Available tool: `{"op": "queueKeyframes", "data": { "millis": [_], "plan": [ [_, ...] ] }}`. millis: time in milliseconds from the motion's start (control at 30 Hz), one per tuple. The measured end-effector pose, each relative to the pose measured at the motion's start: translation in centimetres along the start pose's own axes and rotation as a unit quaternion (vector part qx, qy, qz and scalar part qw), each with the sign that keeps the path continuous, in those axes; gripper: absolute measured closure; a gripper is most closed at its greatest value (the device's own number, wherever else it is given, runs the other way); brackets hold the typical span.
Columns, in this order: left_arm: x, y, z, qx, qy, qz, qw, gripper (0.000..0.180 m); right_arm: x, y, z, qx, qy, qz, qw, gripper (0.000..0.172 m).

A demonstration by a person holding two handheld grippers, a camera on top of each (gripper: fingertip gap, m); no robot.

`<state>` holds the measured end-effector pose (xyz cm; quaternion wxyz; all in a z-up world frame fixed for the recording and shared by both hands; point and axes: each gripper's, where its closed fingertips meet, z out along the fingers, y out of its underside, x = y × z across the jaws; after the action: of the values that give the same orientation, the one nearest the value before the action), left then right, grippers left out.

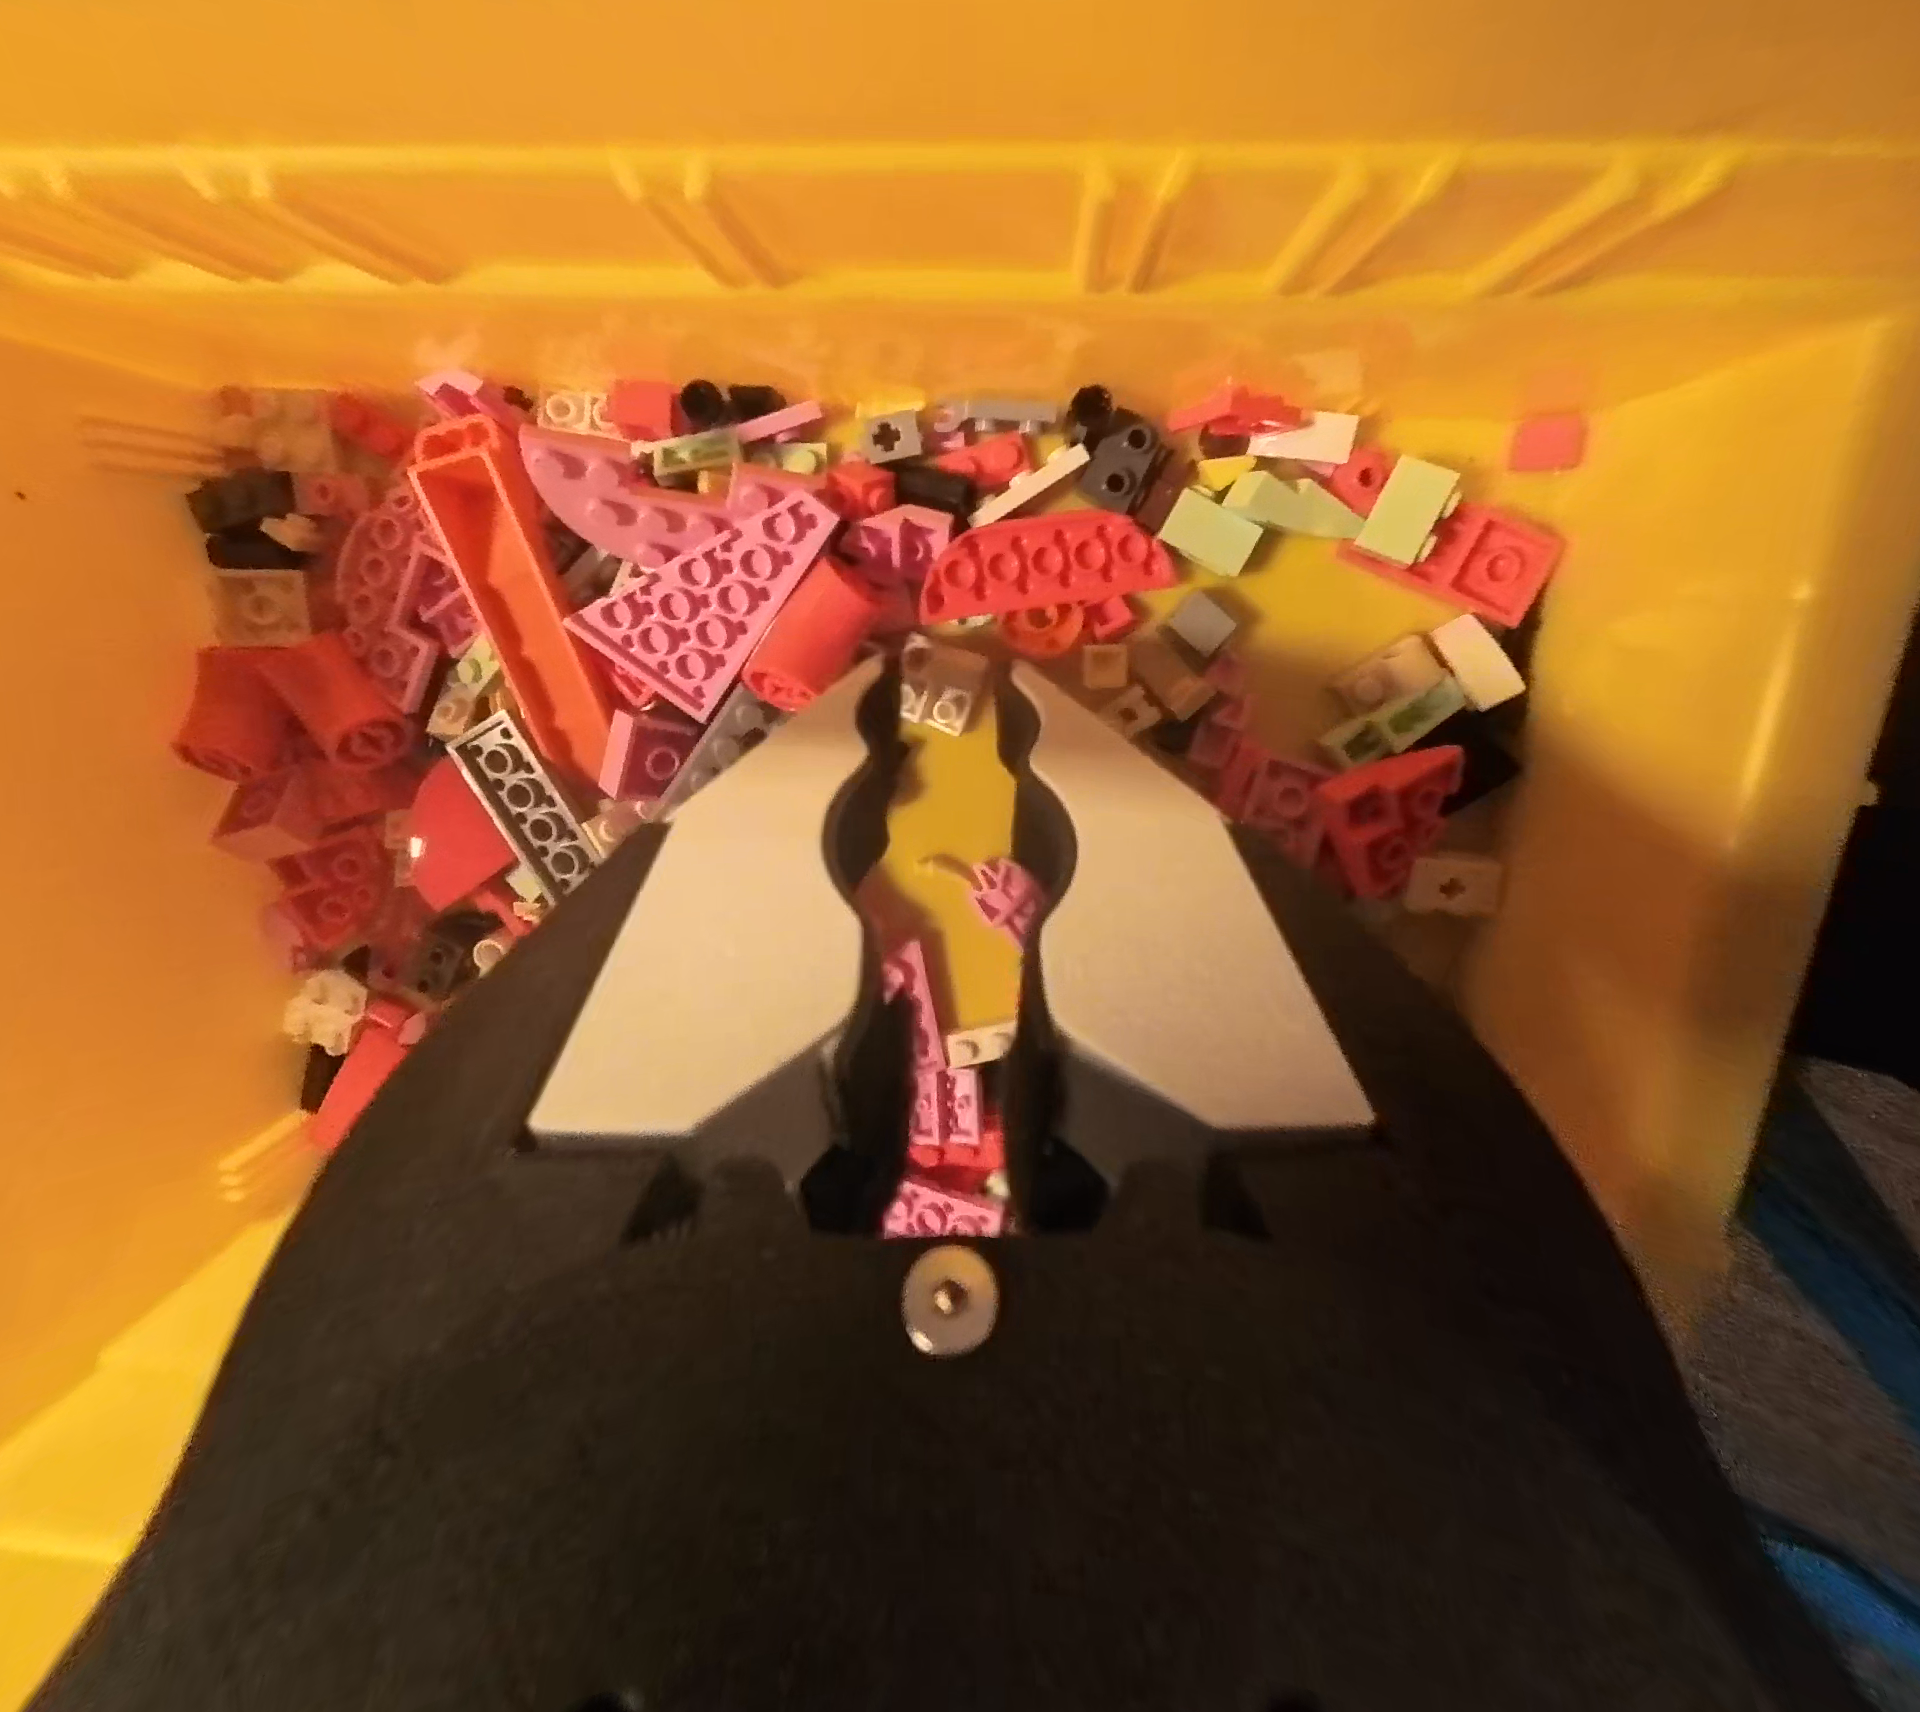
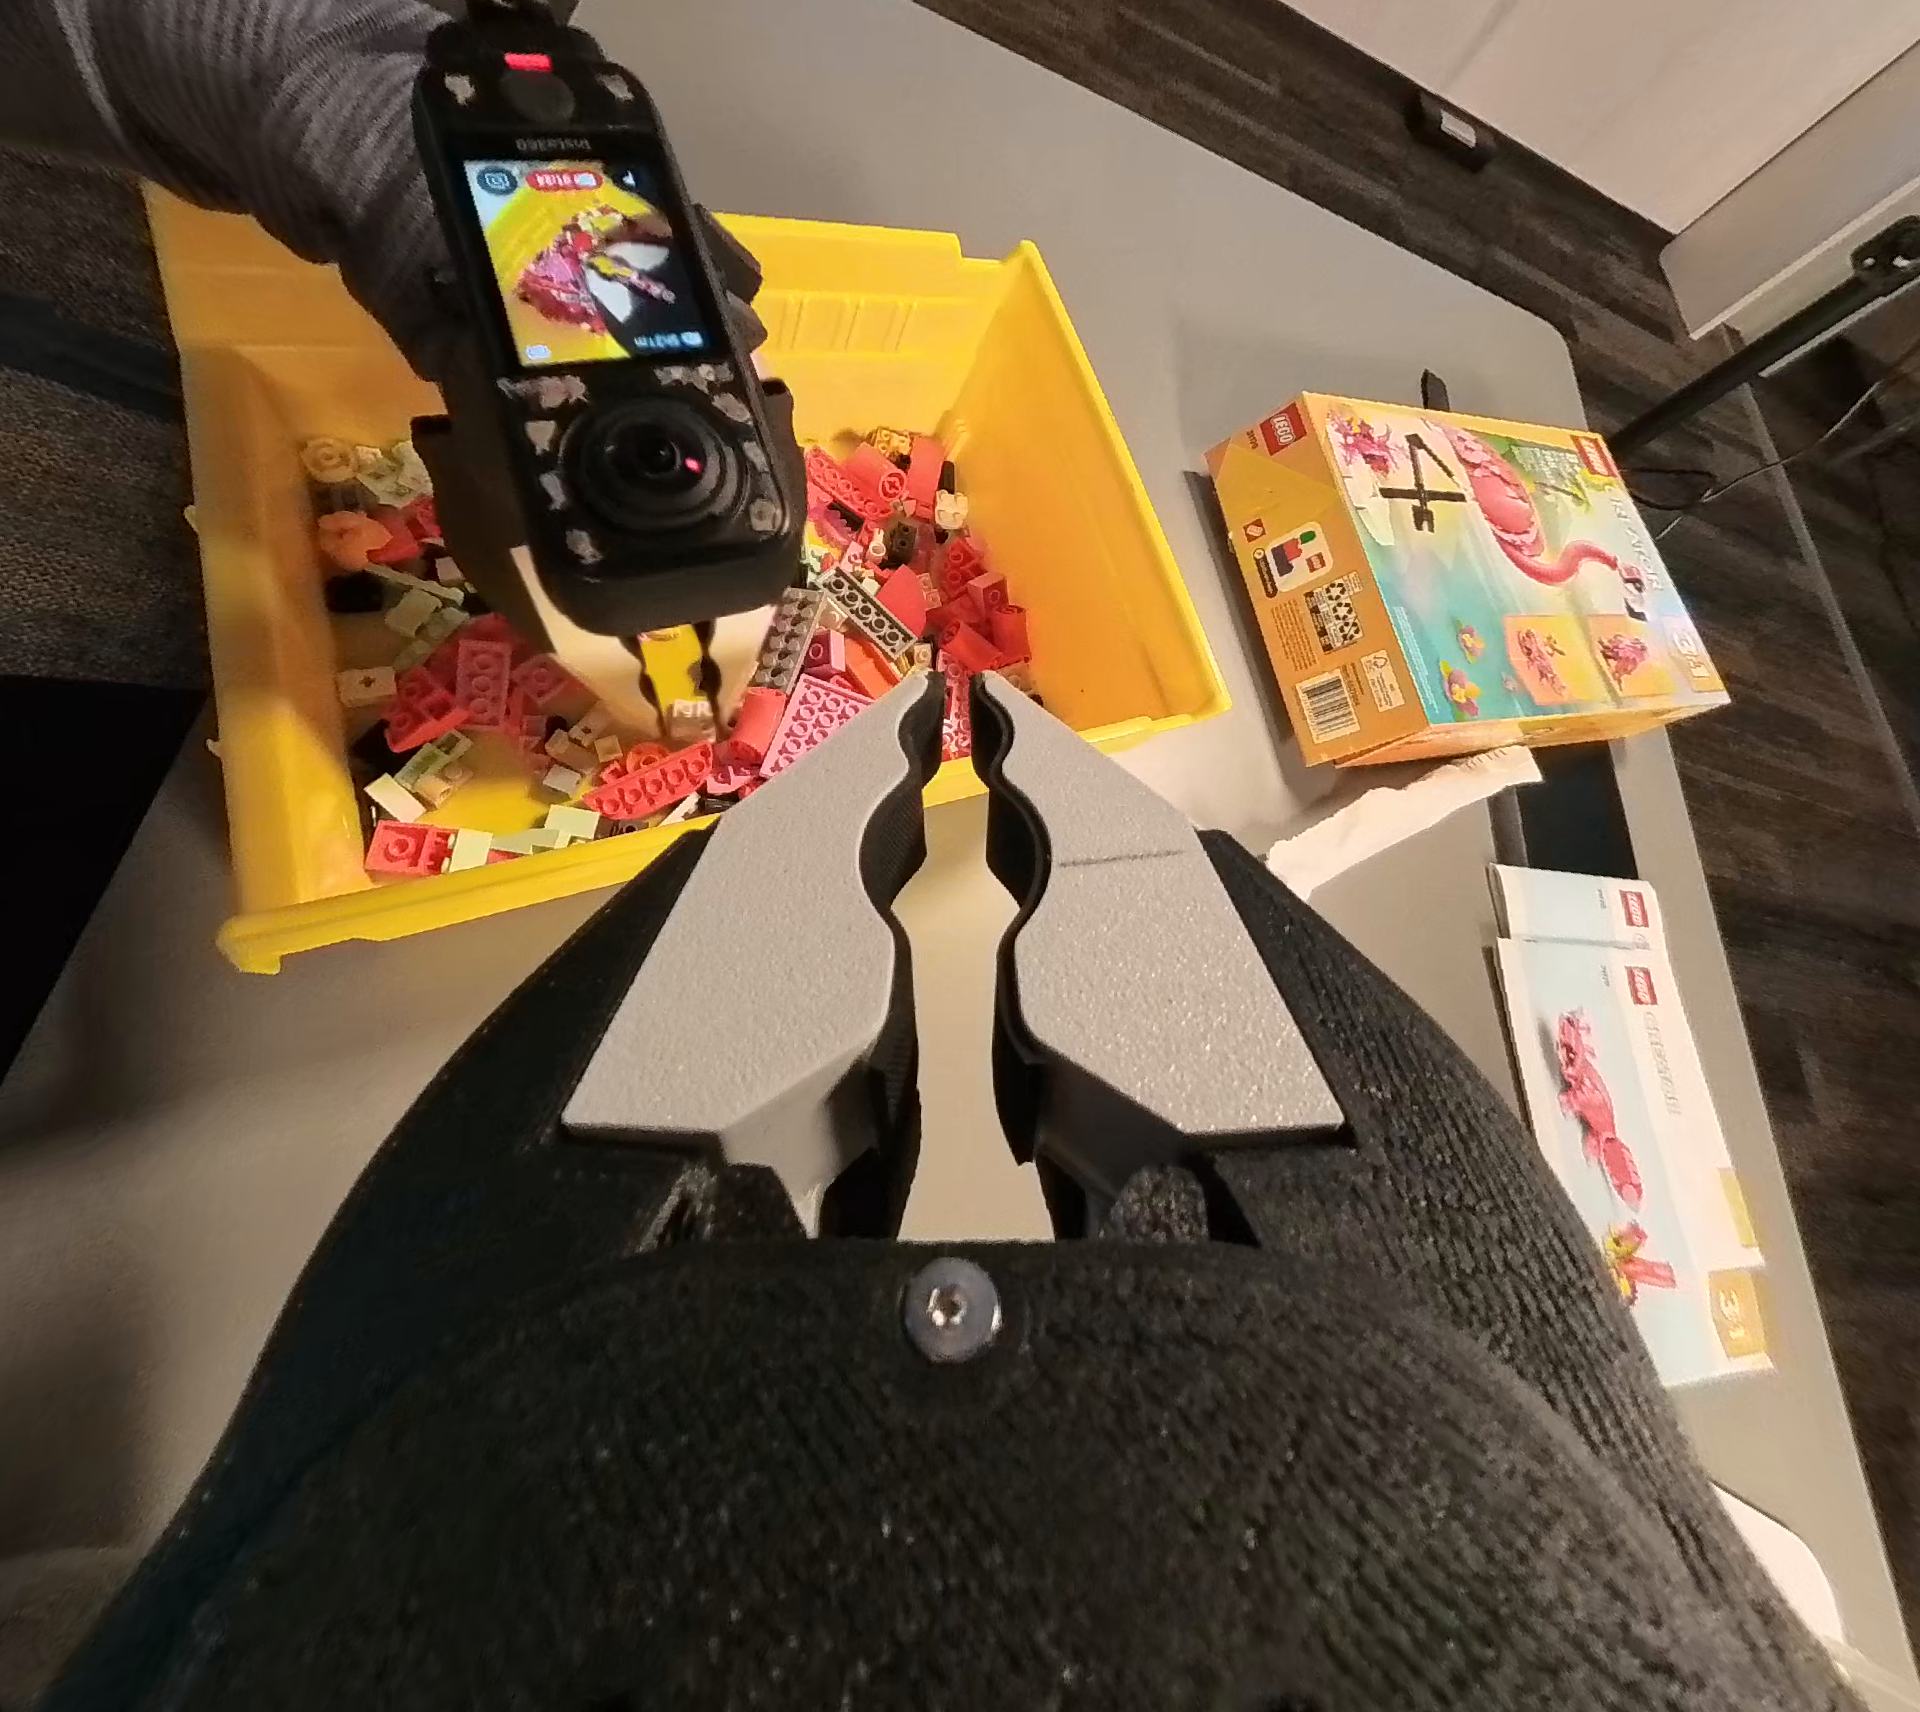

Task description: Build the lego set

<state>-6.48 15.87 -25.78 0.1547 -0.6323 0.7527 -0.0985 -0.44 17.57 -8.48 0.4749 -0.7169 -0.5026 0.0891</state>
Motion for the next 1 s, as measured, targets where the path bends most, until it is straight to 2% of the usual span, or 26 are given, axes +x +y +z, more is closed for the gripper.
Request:
{"op": "queueKeyframes", "data": {
  "millis": [367,400,467,567,667,800,1000],
  "plan": [
    [1.3,2.0,-0.9,-0.045,0.009,-0.015,0.999,0.164,0.0,0.2,0.2,-0.006,-0.002,0.004,1.0,0.169],
    [1.3,1.8,-0.9,-0.042,0.005,-0.017,0.999,0.153,0.0,0.3,0.2,-0.007,-0.002,0.003,1.0,0.169],
    [1.5,1.0,-1.0,-0.023,0.009,-0.016,1.0,0.142,0.0,0.2,0.2,-0.007,-0.002,0.002,1.0,0.169],
    [1.8,-0.9,-1.2,0.025,0.021,0.005,0.999,0.142,-0.1,0.1,0.2,-0.006,-0.002,0.001,1.0,0.169],
    [2.7,-2.1,-0.7,0.04,0.047,0.041,0.997,0.142,-0.1,0.2,0.4,-0.009,-0.002,0.001,1.0,0.169],
    [3.4,-1.5,0.0,0.004,0.081,0.063,0.995,0.139,-0.1,0.4,0.6,-0.017,-0.004,0.002,1.0,0.169],
    [3.6,1.5,-1.2,-0.062,0.114,0.026,0.991,0.144,-0.1,0.5,0.7,-0.019,-0.004,0.005,1.0,0.169]
  ]
}}
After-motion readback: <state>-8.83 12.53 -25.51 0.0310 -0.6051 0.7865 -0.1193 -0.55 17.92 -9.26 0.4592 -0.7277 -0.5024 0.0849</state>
